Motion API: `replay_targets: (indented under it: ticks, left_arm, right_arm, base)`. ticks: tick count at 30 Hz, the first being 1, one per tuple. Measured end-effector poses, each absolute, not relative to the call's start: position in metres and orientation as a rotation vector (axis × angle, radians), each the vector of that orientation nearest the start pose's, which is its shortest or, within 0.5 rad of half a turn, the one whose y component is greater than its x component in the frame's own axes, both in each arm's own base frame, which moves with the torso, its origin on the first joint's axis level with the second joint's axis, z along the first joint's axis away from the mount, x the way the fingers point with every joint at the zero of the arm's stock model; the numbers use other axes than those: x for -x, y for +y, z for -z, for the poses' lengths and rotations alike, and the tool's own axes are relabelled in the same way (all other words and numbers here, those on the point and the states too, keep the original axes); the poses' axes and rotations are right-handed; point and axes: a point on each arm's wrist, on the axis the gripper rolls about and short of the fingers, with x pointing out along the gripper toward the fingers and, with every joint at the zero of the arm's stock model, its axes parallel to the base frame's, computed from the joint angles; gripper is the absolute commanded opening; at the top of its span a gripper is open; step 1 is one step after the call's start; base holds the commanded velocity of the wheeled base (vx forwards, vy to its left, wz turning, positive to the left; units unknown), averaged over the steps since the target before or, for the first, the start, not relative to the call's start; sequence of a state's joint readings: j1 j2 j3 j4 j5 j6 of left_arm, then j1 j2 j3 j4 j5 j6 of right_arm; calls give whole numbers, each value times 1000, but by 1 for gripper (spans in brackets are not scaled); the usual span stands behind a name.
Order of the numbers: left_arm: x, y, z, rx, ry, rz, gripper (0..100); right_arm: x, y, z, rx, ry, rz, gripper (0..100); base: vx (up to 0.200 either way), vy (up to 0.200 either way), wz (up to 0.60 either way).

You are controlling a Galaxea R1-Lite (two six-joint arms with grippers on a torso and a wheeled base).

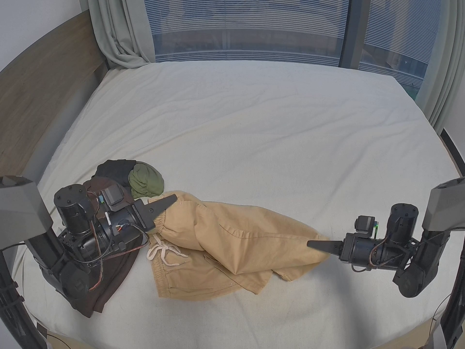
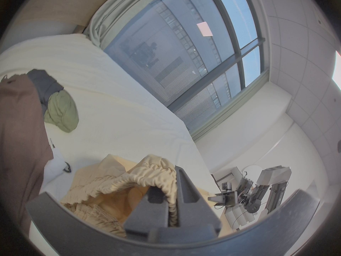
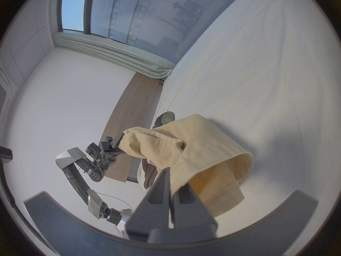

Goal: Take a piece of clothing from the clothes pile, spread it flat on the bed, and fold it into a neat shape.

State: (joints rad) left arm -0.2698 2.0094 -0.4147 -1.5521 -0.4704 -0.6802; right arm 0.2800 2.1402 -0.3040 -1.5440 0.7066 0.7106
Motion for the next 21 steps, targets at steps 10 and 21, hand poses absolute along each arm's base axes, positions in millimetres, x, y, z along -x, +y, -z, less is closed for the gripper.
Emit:
replay_targets:
  ticks: [10, 21]
  left_arm:
    - [-278, -88, -108, 597, 224, 728, 0]
    - [-272, -86, -117, 588, 203, 759, 0]
  right_arm:
    - [-260, 90, -66, -705, 543, -874, 0]
    - [-259, 81, -88, -712, 462, -879, 0]
  base:
    - [0, 0, 0]
    - [0, 0, 0]
